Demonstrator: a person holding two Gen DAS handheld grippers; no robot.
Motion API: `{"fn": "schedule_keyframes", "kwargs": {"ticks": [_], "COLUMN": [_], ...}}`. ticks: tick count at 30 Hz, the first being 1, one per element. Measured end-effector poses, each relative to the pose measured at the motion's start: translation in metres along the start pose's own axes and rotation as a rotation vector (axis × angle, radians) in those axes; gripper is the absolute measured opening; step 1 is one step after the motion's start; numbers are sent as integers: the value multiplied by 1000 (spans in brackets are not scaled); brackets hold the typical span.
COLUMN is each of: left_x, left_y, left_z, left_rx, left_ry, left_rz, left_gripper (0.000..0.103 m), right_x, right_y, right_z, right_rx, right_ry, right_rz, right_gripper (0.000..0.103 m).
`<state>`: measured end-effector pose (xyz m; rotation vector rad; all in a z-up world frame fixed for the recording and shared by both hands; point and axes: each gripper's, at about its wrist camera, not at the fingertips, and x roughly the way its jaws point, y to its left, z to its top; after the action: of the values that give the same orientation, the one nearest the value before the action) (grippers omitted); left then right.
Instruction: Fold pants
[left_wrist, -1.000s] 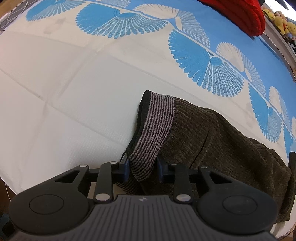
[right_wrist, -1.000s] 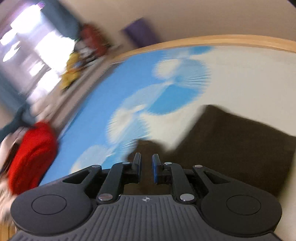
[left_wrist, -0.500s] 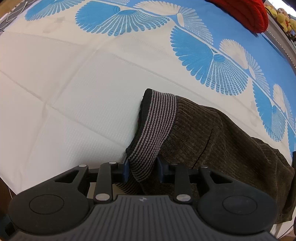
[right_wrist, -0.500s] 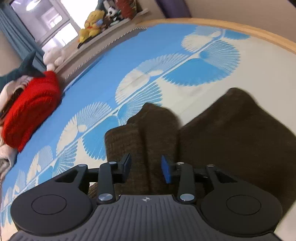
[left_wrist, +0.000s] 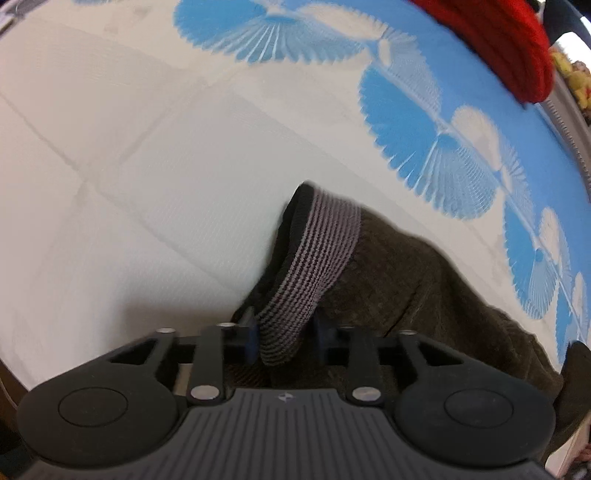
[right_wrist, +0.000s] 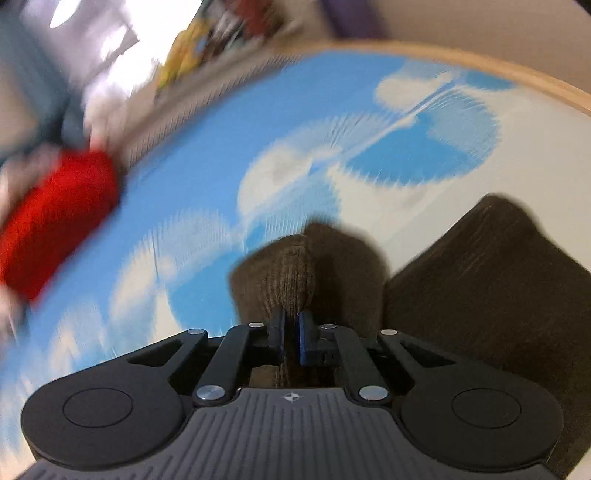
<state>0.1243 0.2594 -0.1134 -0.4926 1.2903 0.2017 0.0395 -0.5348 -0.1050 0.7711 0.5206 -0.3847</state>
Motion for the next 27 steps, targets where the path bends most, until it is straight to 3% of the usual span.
{"fn": "schedule_keyframes", "kwargs": {"ticks": [3, 6, 7, 9, 12, 14, 22, 25, 27], "left_x": [-27, -44, -44, -35, -7, -4, -24, -19, -11], "left_y": [-1, 4, 3, 1, 9, 14, 15, 16, 13], "left_z": [0, -6, -7, -13, -17, -16, -17, -23, -28], "left_rx": [-19, -26, -14, 59, 125, 150, 113, 152, 212], "left_ry": [-111, -152, -138, -89, 56, 69, 0, 51, 100], "left_rz": [-67, -139, -148, -75, 9, 12, -66, -15, 22], "left_gripper": [21, 21, 21, 21, 21, 21, 21, 22, 26], "right_x": [-57, -95, -101, -101, -74, -64, -58, -64, -63], "right_y": [-24, -53, -64, -87, -122, -147, -156, -143, -139], "right_z": [30, 32, 29, 22, -1, -16, -14, -7, -7], "right_rx": [174, 235, 248, 245, 188, 239, 281, 243, 193], "right_ry": [-220, -308, -295, -198, 85, 189, 193, 152, 171], "right_rz": [59, -6, -56, -188, -406, -424, -348, -353, -433], "right_gripper": [5, 4, 4, 4, 4, 4, 10, 2, 2]}}
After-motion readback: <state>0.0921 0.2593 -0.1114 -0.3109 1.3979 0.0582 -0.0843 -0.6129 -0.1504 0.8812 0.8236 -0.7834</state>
